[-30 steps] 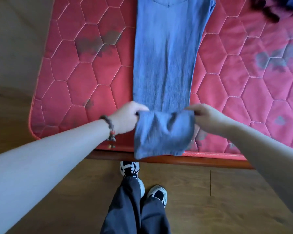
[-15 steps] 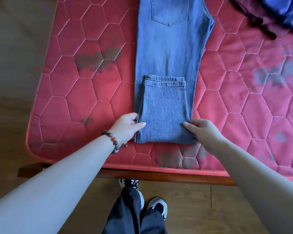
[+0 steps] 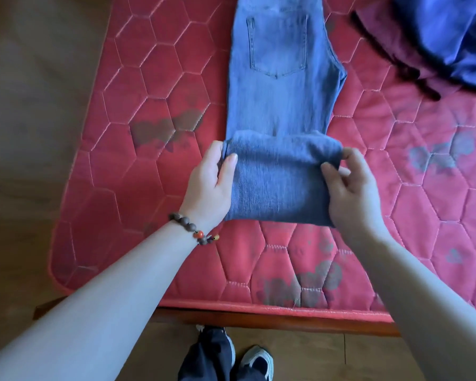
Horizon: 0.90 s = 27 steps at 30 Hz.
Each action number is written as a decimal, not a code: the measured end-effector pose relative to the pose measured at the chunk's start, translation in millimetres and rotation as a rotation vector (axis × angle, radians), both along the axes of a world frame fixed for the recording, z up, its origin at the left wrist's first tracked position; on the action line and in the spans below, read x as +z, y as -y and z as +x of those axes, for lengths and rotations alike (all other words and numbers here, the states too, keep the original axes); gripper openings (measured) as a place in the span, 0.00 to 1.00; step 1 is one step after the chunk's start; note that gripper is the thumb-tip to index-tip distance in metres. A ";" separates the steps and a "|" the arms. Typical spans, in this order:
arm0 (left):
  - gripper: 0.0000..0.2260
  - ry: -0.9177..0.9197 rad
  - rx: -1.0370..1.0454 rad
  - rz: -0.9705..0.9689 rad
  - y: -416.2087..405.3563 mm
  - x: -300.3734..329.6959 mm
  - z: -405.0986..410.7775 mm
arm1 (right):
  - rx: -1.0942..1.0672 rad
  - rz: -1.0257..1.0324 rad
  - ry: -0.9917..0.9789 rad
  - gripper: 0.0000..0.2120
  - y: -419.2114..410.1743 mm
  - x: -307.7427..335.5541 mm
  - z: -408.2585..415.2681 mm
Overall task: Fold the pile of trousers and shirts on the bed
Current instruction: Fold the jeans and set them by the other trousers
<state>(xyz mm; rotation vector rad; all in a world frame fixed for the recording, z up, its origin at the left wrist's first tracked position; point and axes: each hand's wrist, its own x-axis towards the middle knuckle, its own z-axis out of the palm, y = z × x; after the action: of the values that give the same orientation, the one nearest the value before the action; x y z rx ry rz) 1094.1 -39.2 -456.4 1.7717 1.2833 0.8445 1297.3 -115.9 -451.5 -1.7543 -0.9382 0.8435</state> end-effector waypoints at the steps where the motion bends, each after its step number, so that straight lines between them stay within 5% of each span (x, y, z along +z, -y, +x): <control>1: 0.07 0.031 0.016 0.058 -8.4 3.8 3.0 | -0.015 0.052 0.019 0.07 -9.9 5.5 1.4; 3: 0.07 0.037 0.037 0.066 -23.4 -3.8 7.7 | -0.048 0.052 0.099 0.04 -26.4 1.3 1.6; 6: 0.11 -0.207 -0.004 -0.268 -43.4 -42.0 12.9 | -0.049 -0.279 0.210 0.02 -40.0 -36.2 1.9; 8: 0.12 -0.382 -0.054 -0.459 -50.9 -65.5 10.9 | 0.038 -0.583 0.211 0.09 -42.8 -61.5 3.6; 10: 0.13 -0.351 -0.033 -0.554 -59.0 -77.7 9.6 | 0.016 -0.657 0.137 0.13 -50.0 -70.6 11.3; 15: 0.10 -0.048 0.107 -0.746 -86.8 -78.8 29.6 | -0.023 -0.610 0.001 0.17 -89.0 -69.7 27.5; 18: 0.06 -0.089 0.032 -0.628 -99.1 -69.8 42.1 | -0.005 -0.550 0.014 0.15 -102.9 -63.3 25.9; 24: 0.06 0.277 0.033 -0.364 -167.9 -3.4 68.0 | -0.010 0.036 0.246 0.11 -166.1 4.8 49.9; 27: 0.09 0.246 0.036 -0.246 -221.4 18.6 84.6 | -0.020 0.052 0.217 0.11 -227.1 18.4 78.1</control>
<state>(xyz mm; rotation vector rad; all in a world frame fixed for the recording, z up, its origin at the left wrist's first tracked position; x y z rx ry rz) 1178.7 182.2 -437.9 1.4095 1.2025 0.8560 1375.4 111.2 -433.1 -1.8325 -1.0722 0.6179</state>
